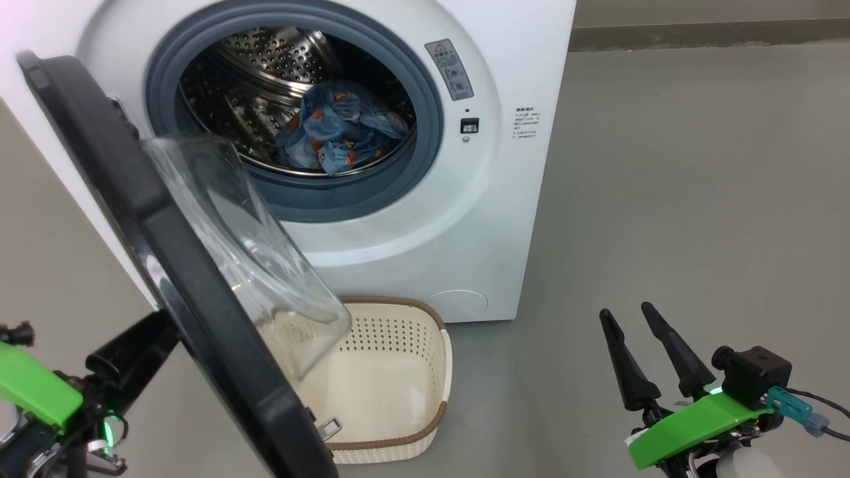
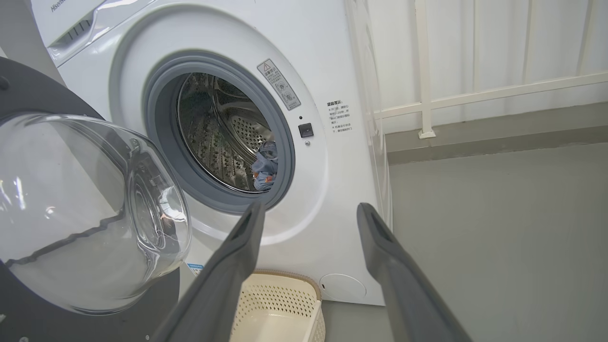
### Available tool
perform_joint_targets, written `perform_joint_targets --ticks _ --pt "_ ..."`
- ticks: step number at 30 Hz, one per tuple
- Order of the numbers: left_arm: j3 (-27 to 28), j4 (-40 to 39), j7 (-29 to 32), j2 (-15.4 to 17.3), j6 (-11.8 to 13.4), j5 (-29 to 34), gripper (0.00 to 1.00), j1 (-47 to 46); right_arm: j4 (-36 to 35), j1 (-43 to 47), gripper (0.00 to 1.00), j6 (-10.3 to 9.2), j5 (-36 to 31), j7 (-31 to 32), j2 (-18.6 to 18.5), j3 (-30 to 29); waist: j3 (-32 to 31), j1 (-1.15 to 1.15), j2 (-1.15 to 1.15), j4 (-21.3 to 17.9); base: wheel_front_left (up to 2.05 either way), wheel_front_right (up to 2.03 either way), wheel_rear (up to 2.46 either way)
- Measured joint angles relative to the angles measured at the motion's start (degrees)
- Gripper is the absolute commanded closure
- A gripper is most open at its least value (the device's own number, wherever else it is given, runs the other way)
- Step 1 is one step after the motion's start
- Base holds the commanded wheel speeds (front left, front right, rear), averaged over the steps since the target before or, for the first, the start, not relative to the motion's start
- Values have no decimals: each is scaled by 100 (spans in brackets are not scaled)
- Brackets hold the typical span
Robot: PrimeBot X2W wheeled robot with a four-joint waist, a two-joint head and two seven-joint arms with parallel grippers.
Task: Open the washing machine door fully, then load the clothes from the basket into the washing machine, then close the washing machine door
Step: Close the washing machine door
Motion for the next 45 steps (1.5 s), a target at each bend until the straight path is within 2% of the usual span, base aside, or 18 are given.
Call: perform_joint_targets --ticks 2,11,19,34,38,45 --pt "-45 -3 -60 80 -110 182 0 0 -2 0 0 0 0 0 0 -11 -3 0 0 11 0 0 0" --pt "42 11 -494 77 -413 515 0 -2 -32 1 0 0 0 0 0 -30 -8 0 0 38 0 0 0" --pt "81 178 -740 165 -443 832 0 -1 -43 1 0 0 0 0 -1 -37 1 0 0 34 0 0 0" --pt "-55 319 -1954 380 -938 2424 0 105 -48 2 0 0 0 0 -2 -65 -14 0 0 7 0 0 0" --pt "-136 316 -2550 463 -989 3198 0 258 -47 2 0 0 0 0 -18 -76 -4 0 0 -5 0 0 0" --pt "-298 494 -3565 339 -979 4089 0 438 -52 2 0 0 0 0 -82 -100 5 0 0 -15 0 0 0"
